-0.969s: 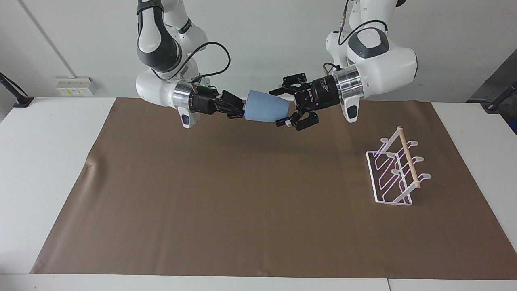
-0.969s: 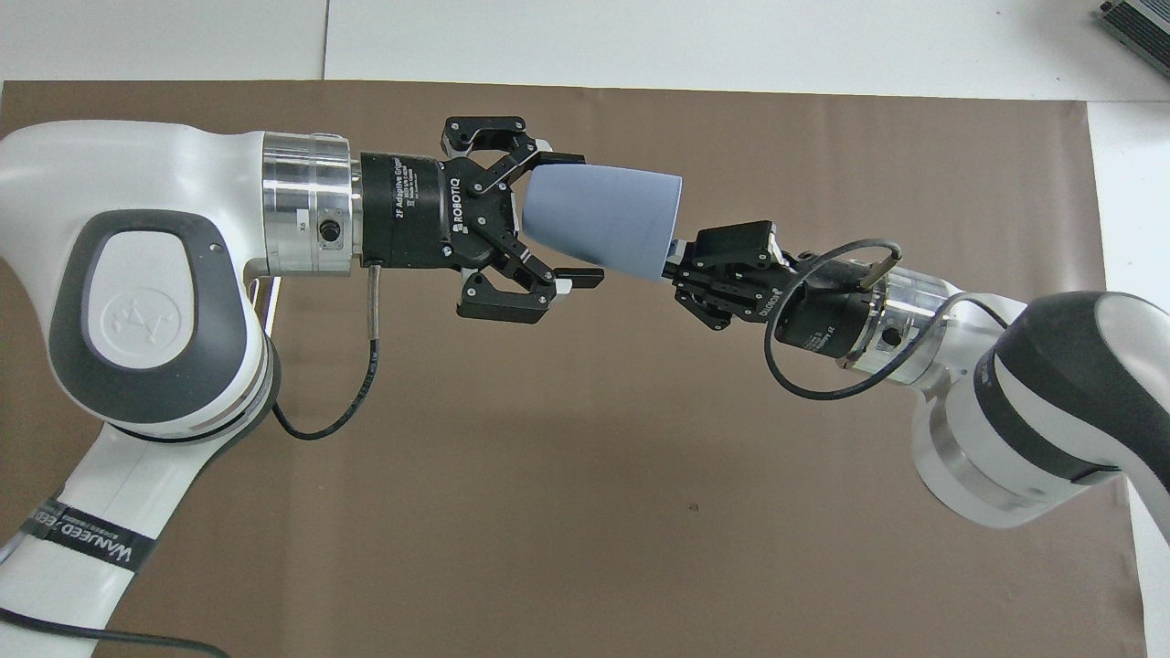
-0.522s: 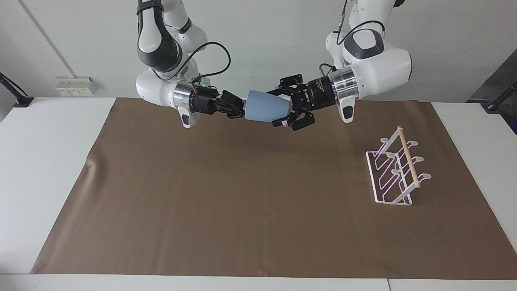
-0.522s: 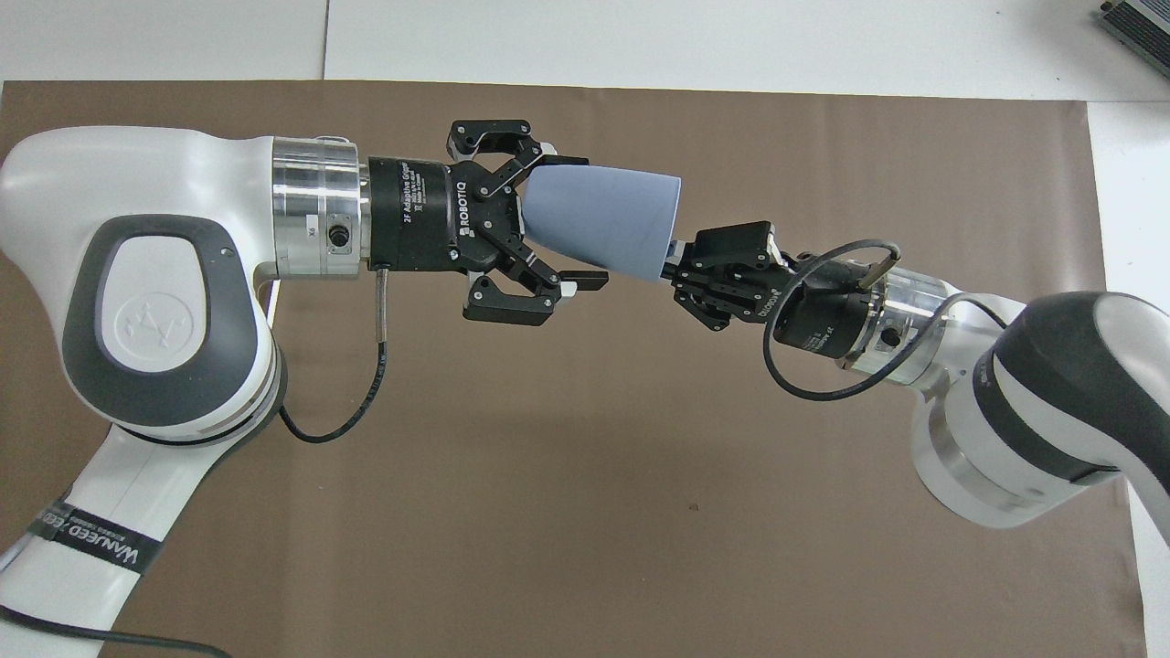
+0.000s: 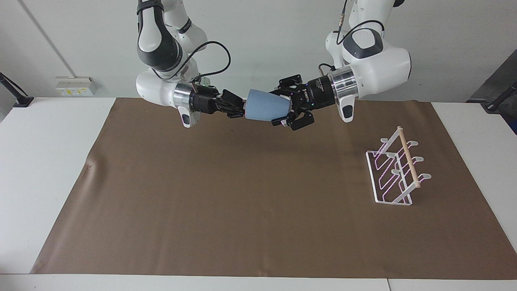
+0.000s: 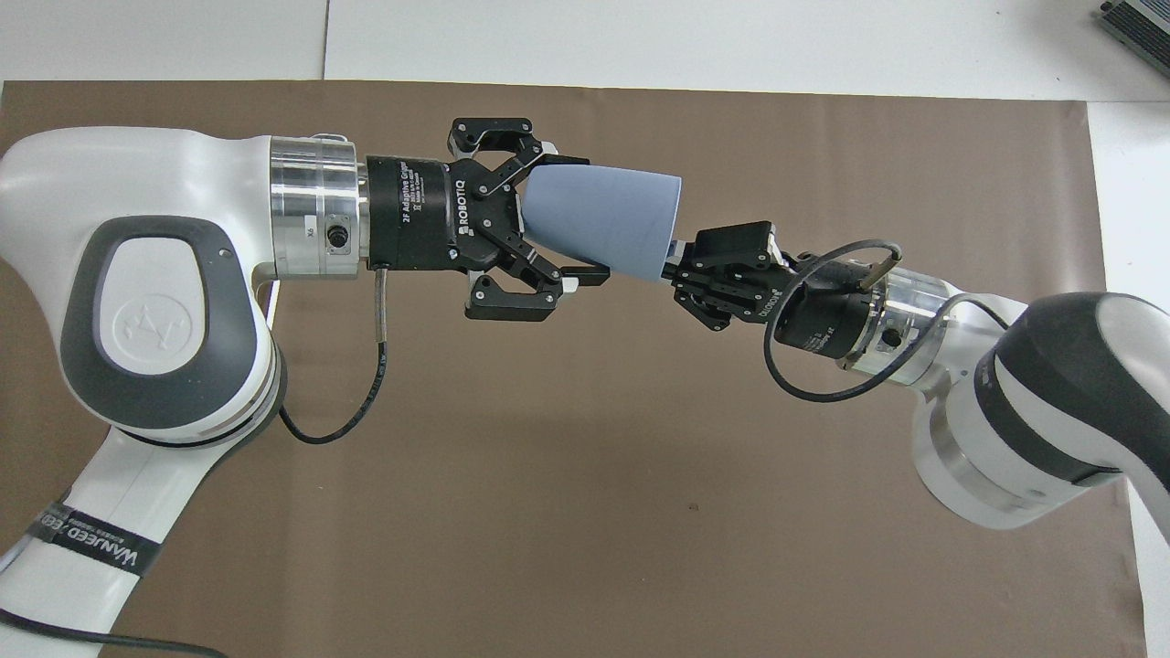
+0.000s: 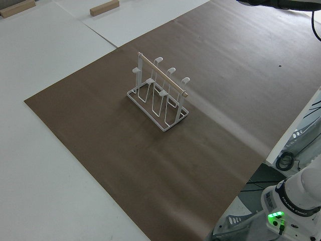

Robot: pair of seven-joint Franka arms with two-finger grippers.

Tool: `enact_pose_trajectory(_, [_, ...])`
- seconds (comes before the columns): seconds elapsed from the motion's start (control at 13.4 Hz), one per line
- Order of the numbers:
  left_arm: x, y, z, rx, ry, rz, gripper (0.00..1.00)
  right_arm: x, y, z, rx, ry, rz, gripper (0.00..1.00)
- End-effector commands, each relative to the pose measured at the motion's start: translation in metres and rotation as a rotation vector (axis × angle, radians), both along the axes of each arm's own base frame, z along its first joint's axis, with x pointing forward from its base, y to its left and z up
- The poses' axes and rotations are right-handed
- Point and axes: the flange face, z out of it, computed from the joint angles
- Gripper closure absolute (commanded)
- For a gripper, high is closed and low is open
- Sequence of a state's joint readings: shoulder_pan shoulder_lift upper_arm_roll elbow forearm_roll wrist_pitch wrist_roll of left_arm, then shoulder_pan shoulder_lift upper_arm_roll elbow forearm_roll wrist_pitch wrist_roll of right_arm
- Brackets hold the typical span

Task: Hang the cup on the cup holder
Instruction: 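Close the left gripper around the cup body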

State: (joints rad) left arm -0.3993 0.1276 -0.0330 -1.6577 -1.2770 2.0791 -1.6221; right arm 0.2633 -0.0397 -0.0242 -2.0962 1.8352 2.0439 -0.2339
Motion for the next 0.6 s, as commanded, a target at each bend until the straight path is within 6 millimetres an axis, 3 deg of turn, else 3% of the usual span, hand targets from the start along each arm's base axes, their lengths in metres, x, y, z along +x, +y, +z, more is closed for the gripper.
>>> enact_pose_trajectory(0.0, [-0.0104,-0.0013,0.0074,-0.006,-0.020,0.016,0.87,-0.0003,0.0021,-0.0022,0.012,-0.005,-0.027,1.00])
enact_pose_trajectory(0.07, [-0.0108,-0.0011,0.0083,-0.007,-0.021,0.016,1.00,-0.0005,0.0020,-0.0013,0.012,-0.006,-0.027,1.00])
enact_pose_trajectory(0.45, [-0.0123,0.0006,0.0124,-0.010,-0.025,0.018,1.00,0.0001,0.0014,-0.0025,0.009,-0.002,-0.032,1.00])
enact_pose_trajectory(0.52, [-0.0115,0.0022,0.0123,-0.010,-0.025,0.020,1.00,0.0007,0.0012,-0.0012,0.008,-0.005,-0.034,0.87])
